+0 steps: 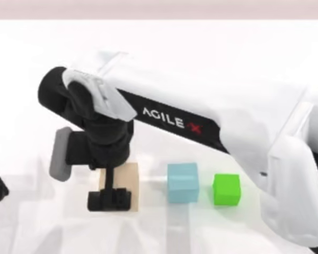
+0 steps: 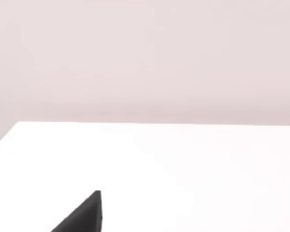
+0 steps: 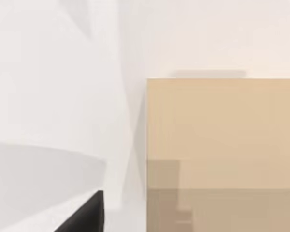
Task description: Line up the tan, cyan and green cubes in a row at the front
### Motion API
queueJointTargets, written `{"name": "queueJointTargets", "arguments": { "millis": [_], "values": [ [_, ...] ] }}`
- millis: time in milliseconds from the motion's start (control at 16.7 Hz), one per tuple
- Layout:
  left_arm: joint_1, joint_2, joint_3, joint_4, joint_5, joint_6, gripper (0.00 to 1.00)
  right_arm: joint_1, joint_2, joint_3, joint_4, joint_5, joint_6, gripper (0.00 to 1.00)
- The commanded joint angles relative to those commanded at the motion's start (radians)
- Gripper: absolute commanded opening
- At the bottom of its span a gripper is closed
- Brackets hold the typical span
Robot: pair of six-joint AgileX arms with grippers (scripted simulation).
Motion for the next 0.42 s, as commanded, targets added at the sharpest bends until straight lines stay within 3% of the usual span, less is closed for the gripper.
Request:
{"name": "queueJointTargets", "arguments": {
  "millis": [420],
  "values": [
    [0.000,0.000,0.000,0.000,0.000,0.000,1.00,0.003,0.009,0.203,-0.187,0.000,0.000,1.00]
  ]
}}
